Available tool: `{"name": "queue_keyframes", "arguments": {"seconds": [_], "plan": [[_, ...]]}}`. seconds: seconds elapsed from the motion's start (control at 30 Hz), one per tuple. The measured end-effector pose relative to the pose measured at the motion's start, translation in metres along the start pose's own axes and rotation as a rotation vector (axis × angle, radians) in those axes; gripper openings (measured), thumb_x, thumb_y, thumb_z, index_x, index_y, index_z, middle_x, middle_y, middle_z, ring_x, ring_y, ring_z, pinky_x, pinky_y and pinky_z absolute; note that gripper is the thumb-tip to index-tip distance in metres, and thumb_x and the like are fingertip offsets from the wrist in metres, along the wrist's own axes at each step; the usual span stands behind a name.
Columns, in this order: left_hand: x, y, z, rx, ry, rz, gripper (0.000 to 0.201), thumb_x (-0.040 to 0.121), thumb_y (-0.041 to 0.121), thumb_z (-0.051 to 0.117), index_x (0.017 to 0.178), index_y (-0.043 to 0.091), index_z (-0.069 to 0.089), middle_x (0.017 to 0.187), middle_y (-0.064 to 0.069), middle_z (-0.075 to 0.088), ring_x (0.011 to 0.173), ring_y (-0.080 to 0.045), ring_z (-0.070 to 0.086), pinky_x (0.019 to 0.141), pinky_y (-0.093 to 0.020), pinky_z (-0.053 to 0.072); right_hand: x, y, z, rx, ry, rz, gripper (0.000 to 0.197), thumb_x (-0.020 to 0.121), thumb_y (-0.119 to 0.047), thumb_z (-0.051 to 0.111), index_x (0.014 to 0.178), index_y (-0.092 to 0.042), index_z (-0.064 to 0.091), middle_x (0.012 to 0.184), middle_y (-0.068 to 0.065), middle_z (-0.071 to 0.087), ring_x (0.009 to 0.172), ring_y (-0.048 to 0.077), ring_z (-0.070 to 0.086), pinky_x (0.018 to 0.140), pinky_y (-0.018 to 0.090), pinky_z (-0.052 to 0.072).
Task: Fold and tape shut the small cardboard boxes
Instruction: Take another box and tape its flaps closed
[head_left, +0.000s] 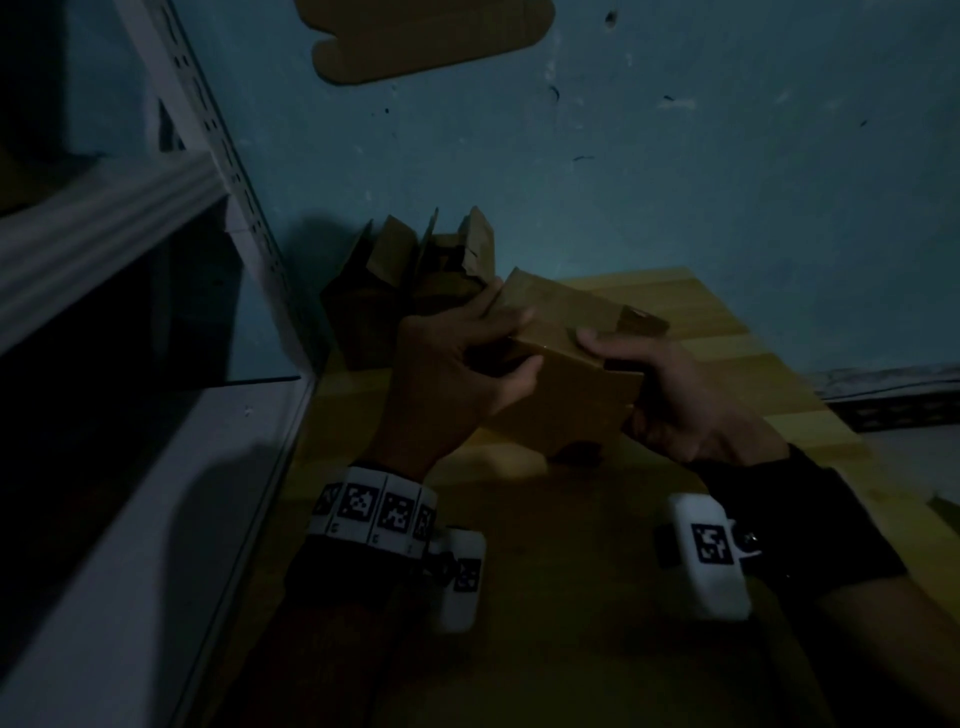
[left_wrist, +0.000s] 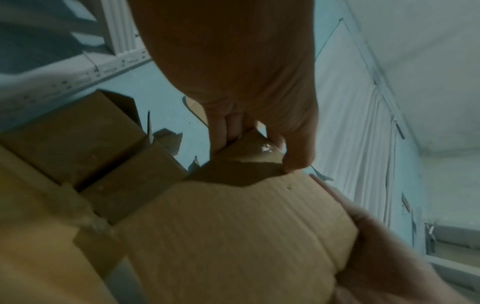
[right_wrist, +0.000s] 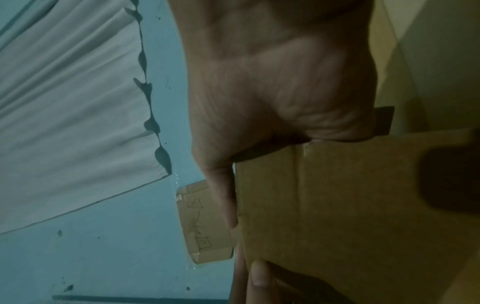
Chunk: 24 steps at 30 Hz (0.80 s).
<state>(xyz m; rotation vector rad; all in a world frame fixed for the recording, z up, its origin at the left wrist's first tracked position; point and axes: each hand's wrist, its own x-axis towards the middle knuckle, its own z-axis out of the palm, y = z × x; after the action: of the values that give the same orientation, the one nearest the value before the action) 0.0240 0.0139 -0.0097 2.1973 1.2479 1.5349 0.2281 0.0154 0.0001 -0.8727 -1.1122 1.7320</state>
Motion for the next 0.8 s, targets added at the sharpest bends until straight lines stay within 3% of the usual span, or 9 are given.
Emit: {"name": "queue_keyframes", "arguments": {"seconds": [0.13, 0.33, 0.57, 0.7, 0.8], "plan": [[0.001, 0.005, 0.002, -0.046, 0.005, -0.074, 0.054, 0.07, 0.018, 0.088, 0.12, 0.014, 0.068, 0.141, -0.011, 0.055, 0.123, 0.0, 0.051, 0.095, -0.017, 0.052, 0.001, 0.002, -0.001, 0.018, 0.015, 0.022, 0.024, 0.094, -0.026, 0.064, 0.105, -0.007, 0.074, 0.086, 0.006, 0.075, 0.07, 0.019, 0.072, 0.056, 0.025, 0.059], [0.002, 0.005, 0.001, -0.186, -0.017, -0.156, 0.05, 0.071, 0.01, 0.086, 0.118, 0.016, 0.069, 0.143, -0.007, 0.054, 0.124, 0.0, 0.054, 0.092, -0.029, 0.057, -0.001, 0.002, -0.002, 0.044, 0.008, 0.003, 0.019, 0.098, -0.023, 0.059, 0.1, -0.008, 0.071, 0.075, 0.003, 0.074, 0.06, 0.015, 0.07, 0.047, 0.022, 0.054], [-0.001, 0.002, 0.005, -0.14, 0.003, -0.138, 0.048, 0.072, 0.008, 0.084, 0.118, 0.015, 0.069, 0.143, -0.009, 0.053, 0.116, 0.013, 0.053, 0.087, -0.021, 0.057, 0.002, 0.003, -0.001, 0.038, 0.036, 0.01, 0.035, 0.093, -0.028, 0.066, 0.119, -0.006, 0.07, 0.097, 0.009, 0.075, 0.08, 0.023, 0.073, 0.06, 0.03, 0.06], [-0.001, 0.003, 0.009, -0.116, 0.035, -0.149, 0.051, 0.071, 0.006, 0.084, 0.117, 0.018, 0.068, 0.142, -0.009, 0.055, 0.121, 0.003, 0.052, 0.087, -0.016, 0.055, 0.002, 0.004, 0.0, 0.055, 0.014, -0.003, 0.022, 0.094, -0.026, 0.064, 0.103, -0.009, 0.074, 0.091, 0.007, 0.076, 0.077, 0.021, 0.073, 0.061, 0.03, 0.059], [0.0, 0.002, 0.011, -0.115, 0.053, -0.161, 0.051, 0.069, 0.006, 0.084, 0.116, 0.021, 0.068, 0.141, -0.008, 0.056, 0.122, -0.001, 0.055, 0.09, -0.022, 0.056, 0.001, 0.003, 0.001, 0.028, 0.02, -0.009, 0.026, 0.094, -0.027, 0.063, 0.109, -0.008, 0.072, 0.094, 0.008, 0.076, 0.082, 0.023, 0.073, 0.065, 0.032, 0.06]]}}
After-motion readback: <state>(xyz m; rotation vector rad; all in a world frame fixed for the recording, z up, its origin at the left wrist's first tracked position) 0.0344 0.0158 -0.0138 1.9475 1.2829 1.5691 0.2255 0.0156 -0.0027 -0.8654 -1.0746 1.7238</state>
